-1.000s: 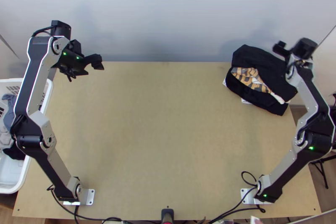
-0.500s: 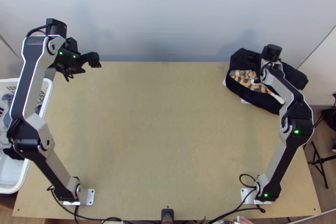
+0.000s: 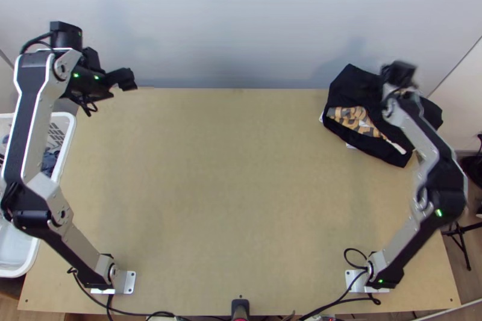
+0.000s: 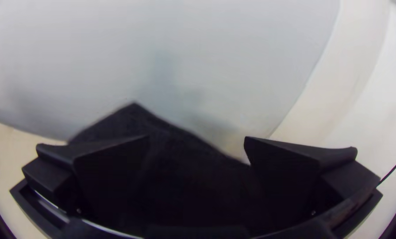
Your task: Fold the t-shirt
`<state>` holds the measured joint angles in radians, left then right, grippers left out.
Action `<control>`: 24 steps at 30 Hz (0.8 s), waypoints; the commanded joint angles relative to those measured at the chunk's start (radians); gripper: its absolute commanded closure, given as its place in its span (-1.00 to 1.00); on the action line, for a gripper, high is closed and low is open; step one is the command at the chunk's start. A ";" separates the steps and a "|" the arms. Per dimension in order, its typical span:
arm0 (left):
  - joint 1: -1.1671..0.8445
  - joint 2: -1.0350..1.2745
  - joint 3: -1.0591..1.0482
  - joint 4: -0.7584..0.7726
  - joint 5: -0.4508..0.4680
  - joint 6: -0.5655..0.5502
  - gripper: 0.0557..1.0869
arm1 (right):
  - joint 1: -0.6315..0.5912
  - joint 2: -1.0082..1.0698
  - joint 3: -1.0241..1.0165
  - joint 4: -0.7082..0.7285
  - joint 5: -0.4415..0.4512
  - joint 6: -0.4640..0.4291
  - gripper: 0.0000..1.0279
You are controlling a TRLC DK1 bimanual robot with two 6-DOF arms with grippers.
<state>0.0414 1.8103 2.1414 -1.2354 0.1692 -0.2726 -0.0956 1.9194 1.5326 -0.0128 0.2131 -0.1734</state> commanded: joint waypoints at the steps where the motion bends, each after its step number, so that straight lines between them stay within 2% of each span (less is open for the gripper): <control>1: -0.008 -0.114 0.000 0.123 -0.088 -0.028 -0.90 | 0.019 -0.301 0.054 -0.019 -0.001 -0.005 -0.93; 6: -0.005 -0.252 -0.043 0.240 -0.140 -0.020 -0.90 | 0.042 -0.571 0.040 -0.023 -0.001 0.014 -0.93; 9: -0.002 -0.376 -0.164 0.324 -0.243 -0.004 -0.90 | 0.039 -0.715 -0.012 -0.021 -0.001 0.052 -0.93; 11: -0.002 -0.497 -0.311 0.435 -0.307 0.024 -0.90 | 0.039 -0.818 -0.068 -0.021 -0.003 0.071 -0.93; 13: -0.003 -0.634 -0.480 0.570 -0.335 0.059 -0.90 | 0.040 -0.927 -0.154 0.007 -0.008 0.071 -0.93; 15: -0.002 -0.746 -0.606 0.620 -0.339 0.092 -0.90 | 0.053 -1.045 -0.252 0.047 -0.014 0.072 -0.93; 20: 0.011 -0.982 -0.844 0.685 -0.435 0.108 -0.90 | 0.060 -1.330 -0.585 0.318 -0.064 0.064 -0.93; 24: 0.012 -1.204 -1.040 0.766 -0.461 0.128 -0.90 | 0.116 -1.562 -0.795 0.336 -0.092 0.077 -0.93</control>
<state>0.0463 0.9432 1.4212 -0.6022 -0.2211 -0.1802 -0.0345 0.7246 1.0714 0.2070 0.1638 -0.1081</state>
